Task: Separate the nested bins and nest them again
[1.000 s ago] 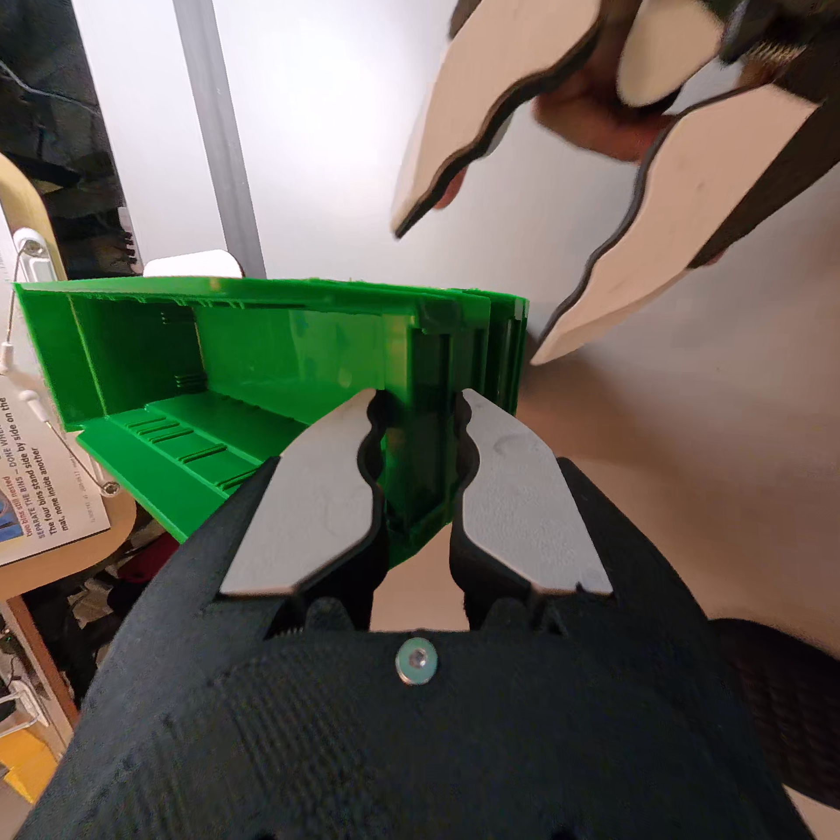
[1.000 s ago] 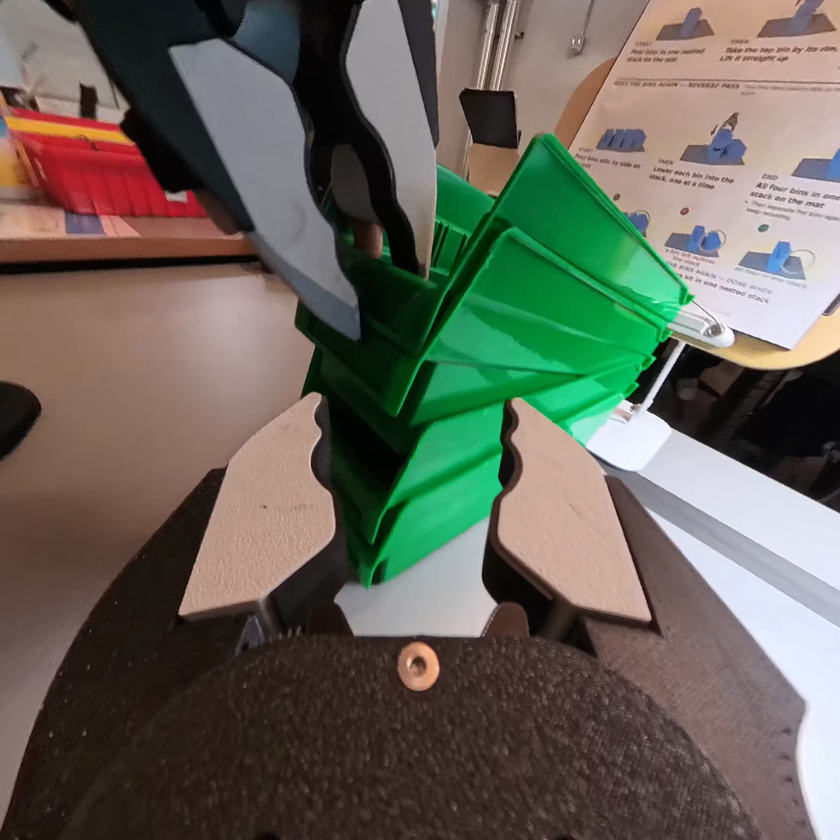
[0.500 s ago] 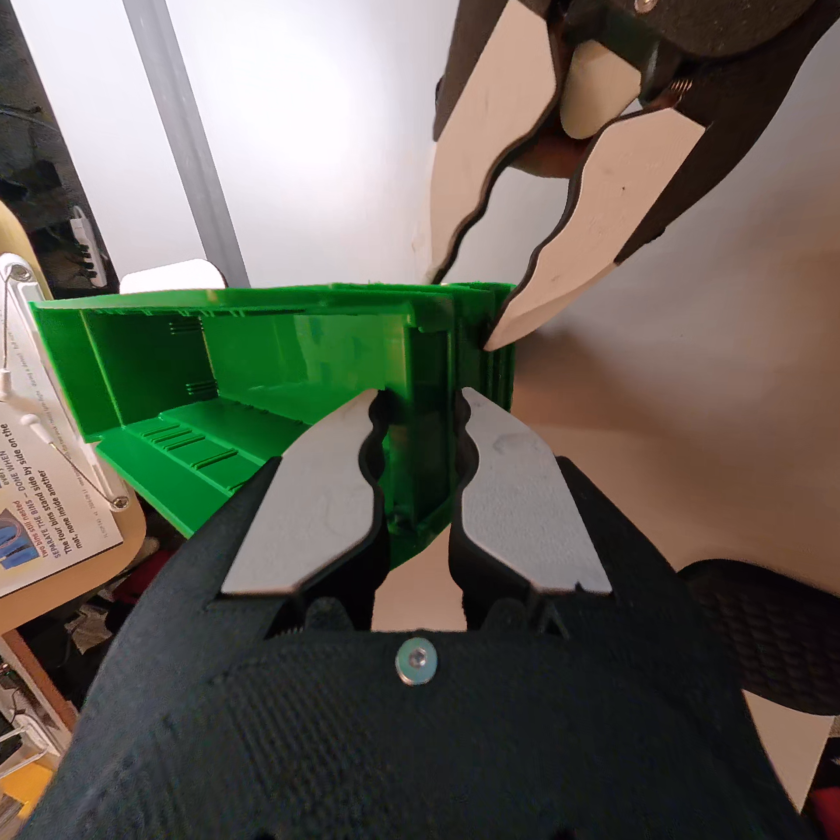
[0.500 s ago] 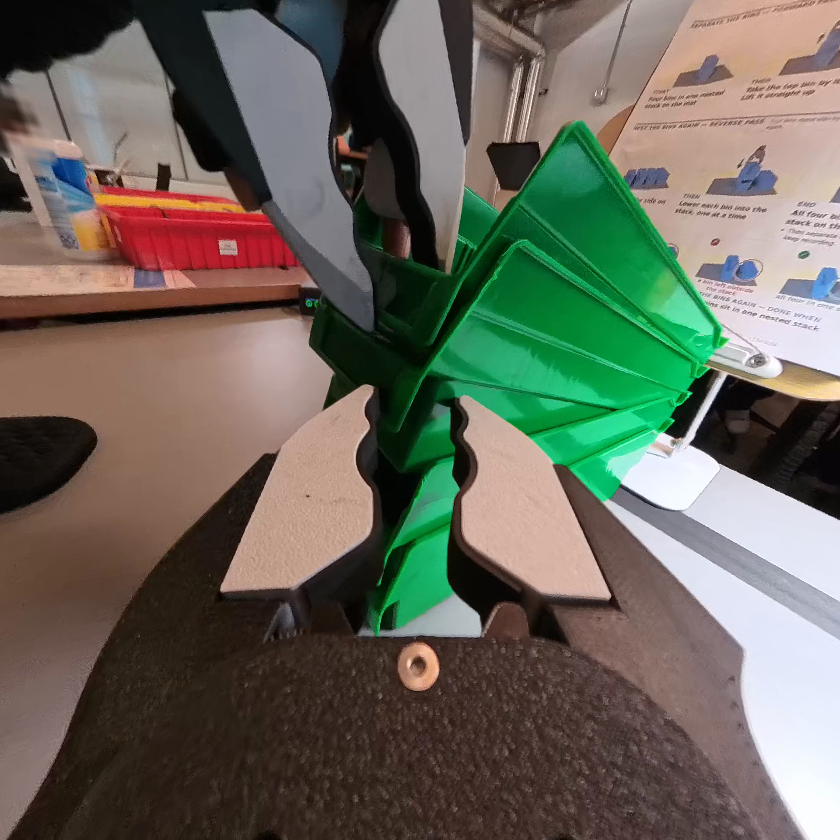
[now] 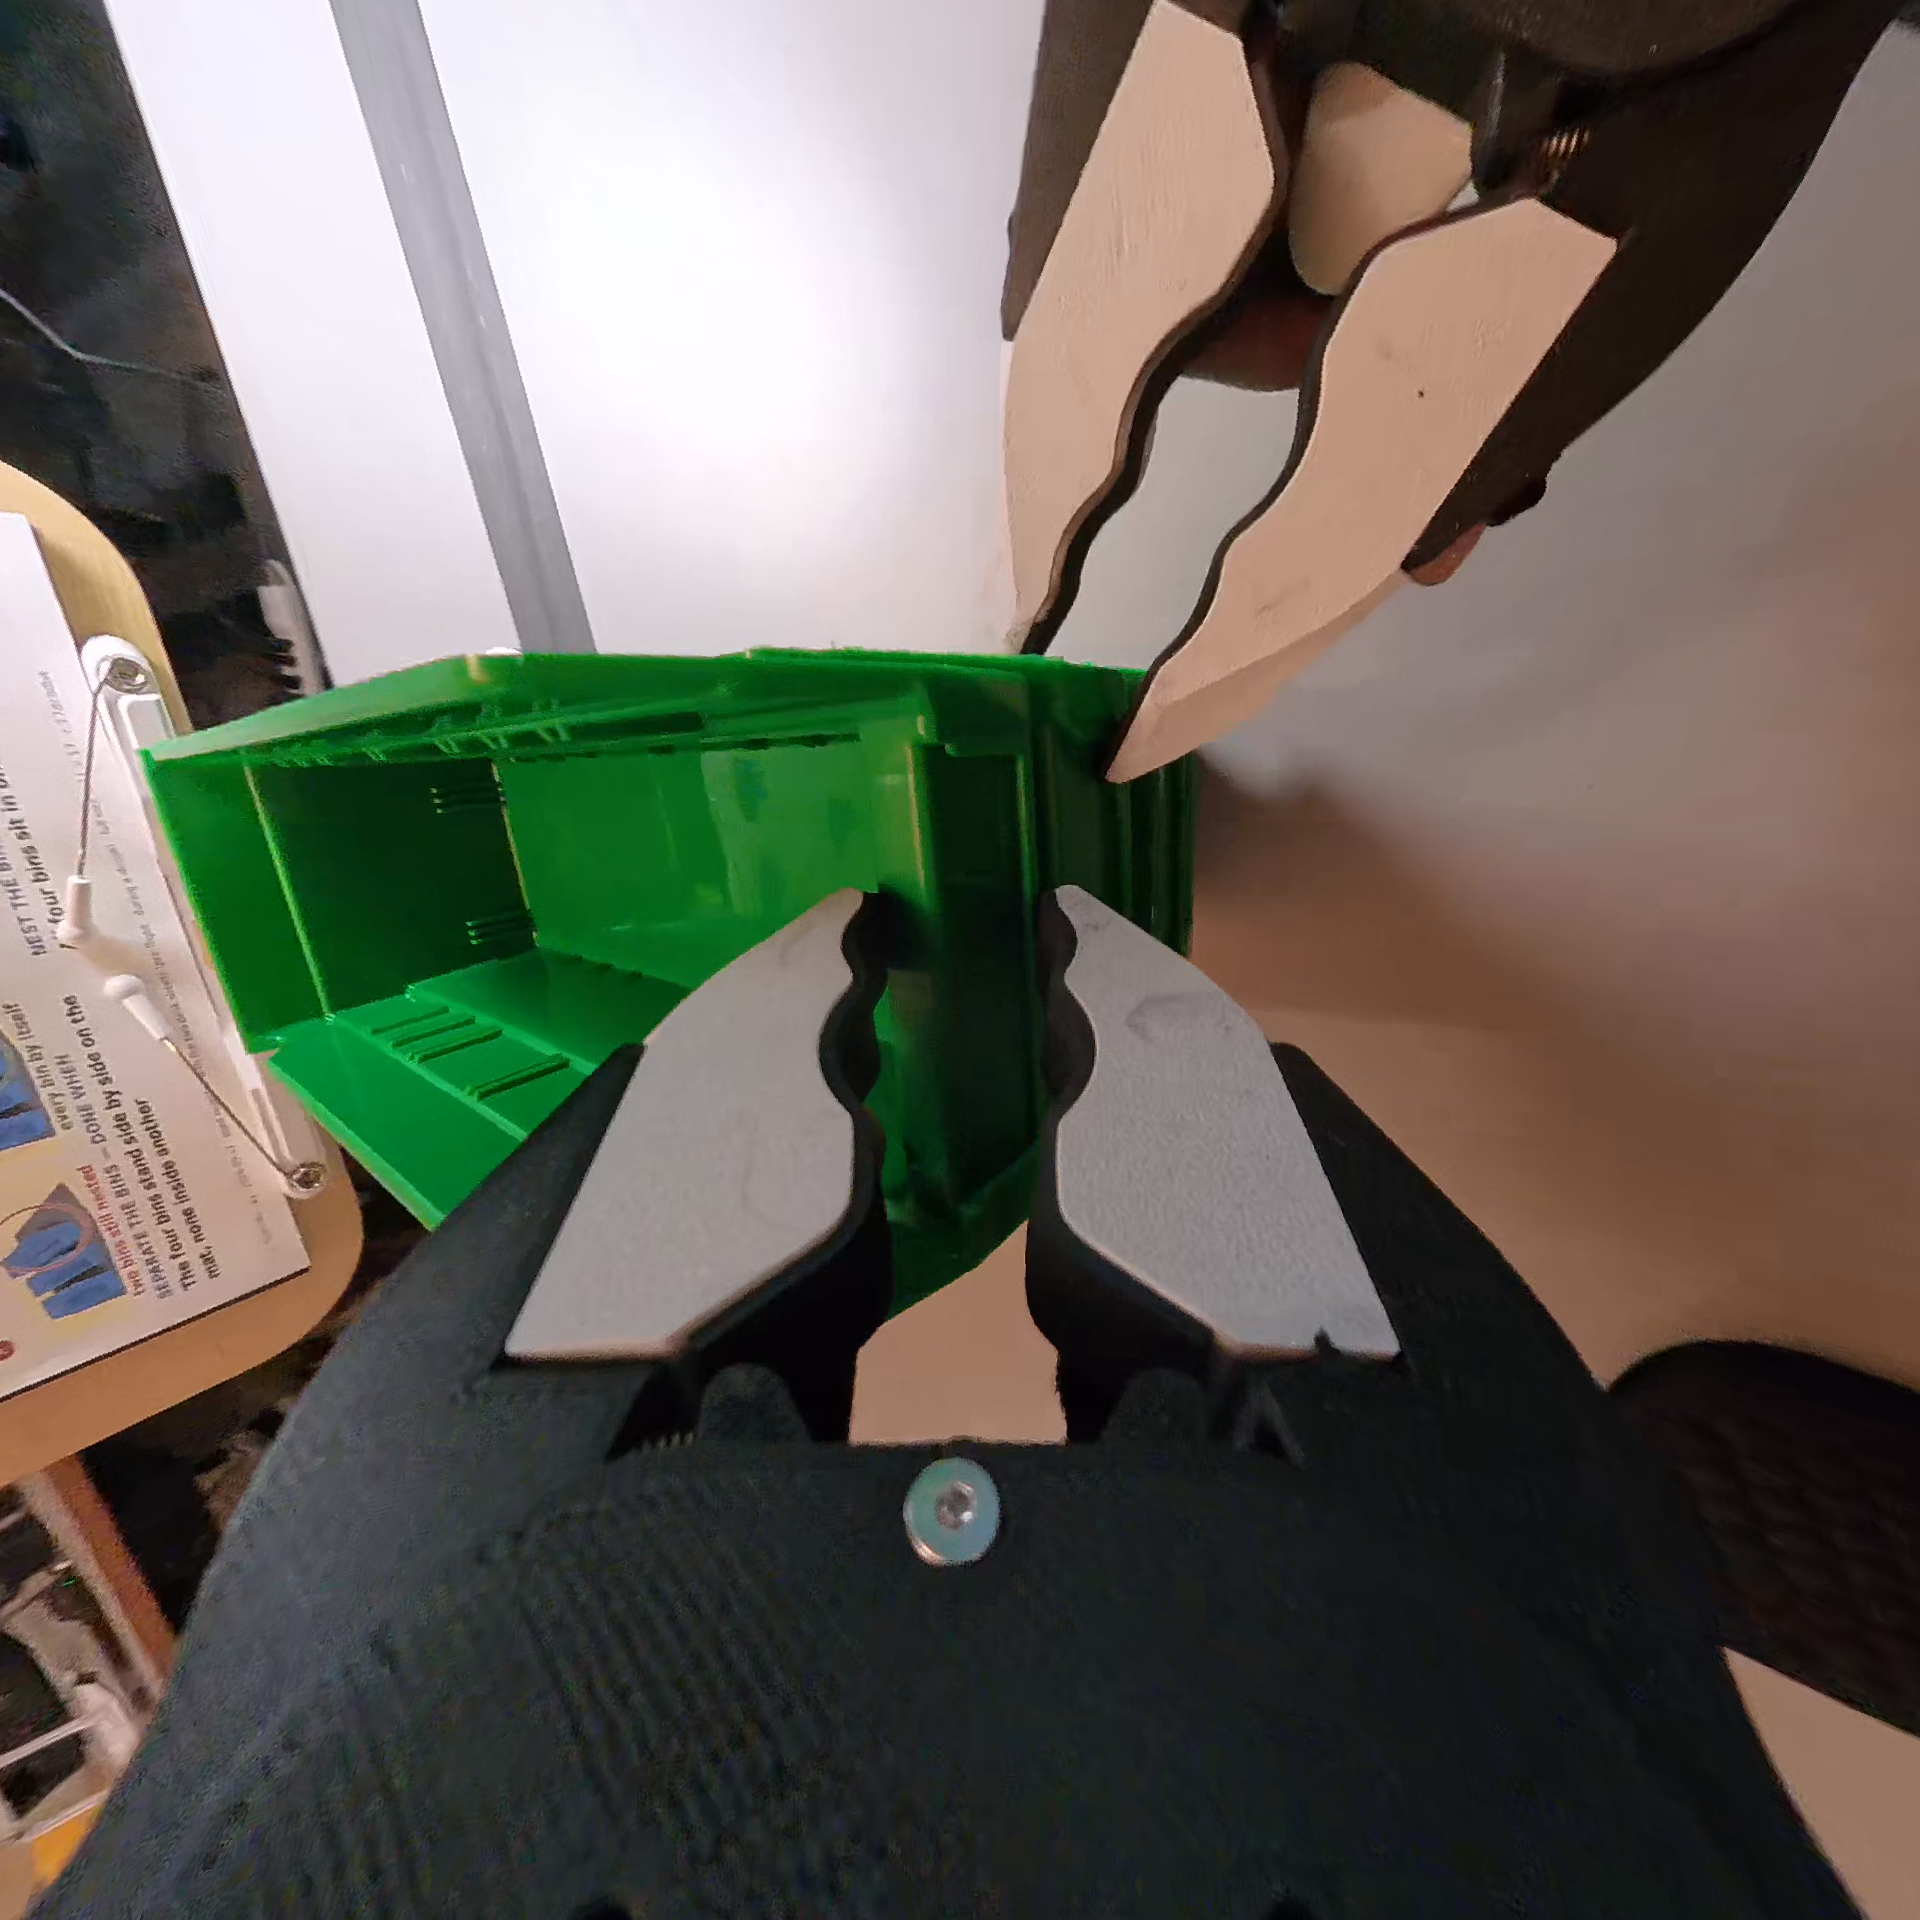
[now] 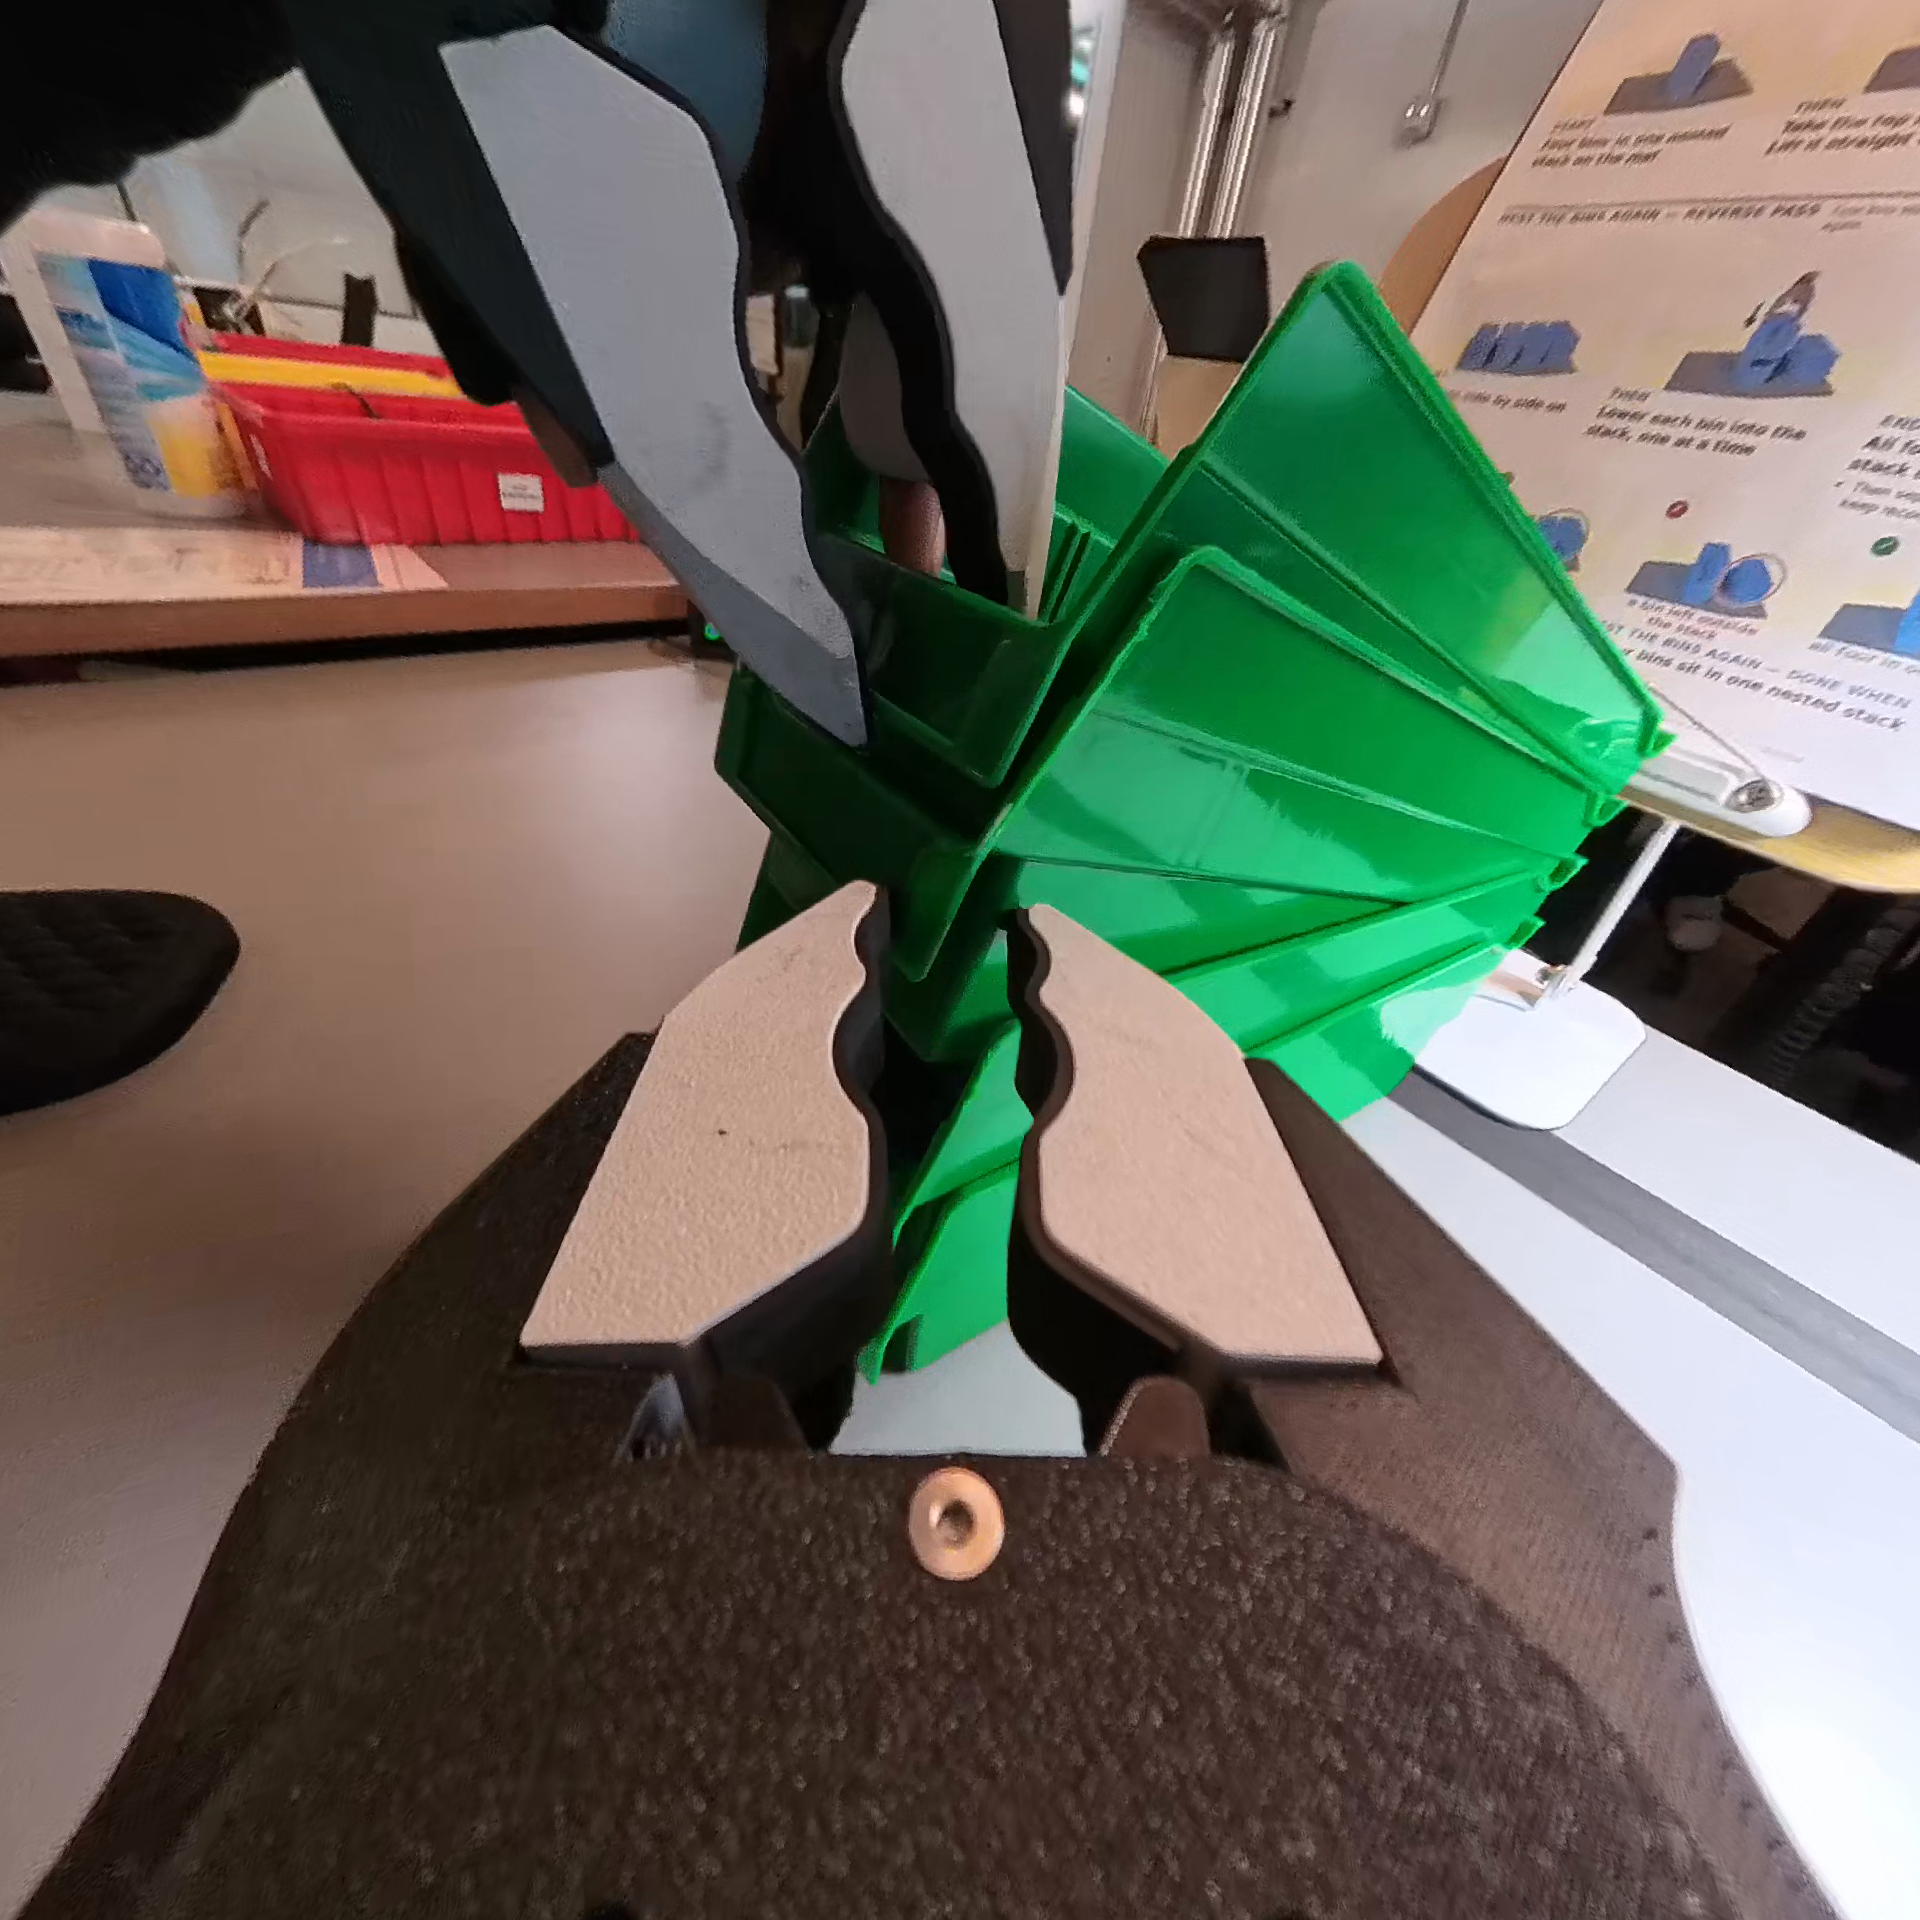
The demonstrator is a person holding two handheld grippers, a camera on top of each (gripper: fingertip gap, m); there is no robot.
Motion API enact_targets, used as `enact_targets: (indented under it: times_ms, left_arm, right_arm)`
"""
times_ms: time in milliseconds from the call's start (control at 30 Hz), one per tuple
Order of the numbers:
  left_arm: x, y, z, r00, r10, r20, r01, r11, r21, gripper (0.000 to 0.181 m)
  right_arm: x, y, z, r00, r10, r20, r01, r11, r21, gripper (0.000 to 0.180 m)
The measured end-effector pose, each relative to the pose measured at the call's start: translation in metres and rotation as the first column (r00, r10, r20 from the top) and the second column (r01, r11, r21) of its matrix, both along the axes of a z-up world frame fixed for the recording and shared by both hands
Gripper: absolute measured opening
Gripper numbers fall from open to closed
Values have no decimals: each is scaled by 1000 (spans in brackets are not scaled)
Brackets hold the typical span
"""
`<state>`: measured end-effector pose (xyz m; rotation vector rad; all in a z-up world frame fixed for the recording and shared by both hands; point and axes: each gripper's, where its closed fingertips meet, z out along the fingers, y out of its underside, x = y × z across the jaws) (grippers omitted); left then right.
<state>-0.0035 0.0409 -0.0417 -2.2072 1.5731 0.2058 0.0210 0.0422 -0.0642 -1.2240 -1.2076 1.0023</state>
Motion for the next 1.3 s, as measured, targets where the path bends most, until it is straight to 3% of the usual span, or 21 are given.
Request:
enact_targets:
  times_ms: [33,400,467,567,733,967,1100,1200,1300]
  left_arm:
    - [0,-1,-3,1000,-5,-2,5,1000,26,28]
    - [-4,-15,-8,999,-33,-38,45,925,378,29]
    - [-5,-19,-11,999,-29,-30,39,920,389,29]
    - [-5,-24,-22,999,-28,-17,33,911,410,29]
    - [-6,-27,-26,999,1,44,-19,908,419,30]
    - [-3,-26,-26,999,1,46,-20,910,414,30]
    - [-4,-27,-26,999,-3,47,-17,908,419,30]
    - [-4,-27,-26,999,-15,50,-8,907,422,30]
    - [-4,-25,-25,998,-14,65,-15,901,433,30]
  right_arm:
    - [0,-1,-3,1000,3,6,-3,1000,0,22]
    - [-6,-10,-11,994,88,59,-87,996,-27,39]
    - [-3,-15,-7,984,153,90,-153,988,-15,43]
    - [10,-10,13,950,280,139,-265,957,-117,46]
    - [4,86,44,964,115,239,-95,991,-92,45]
    - [-54,228,42,931,-23,364,106,972,-210,43]
    - [-100,254,22,887,36,461,79,971,-227,37]
    - [-123,246,6,781,152,605,-24,977,-214,32]
    - [-135,238,-4,681,221,698,-97,972,-213,12]
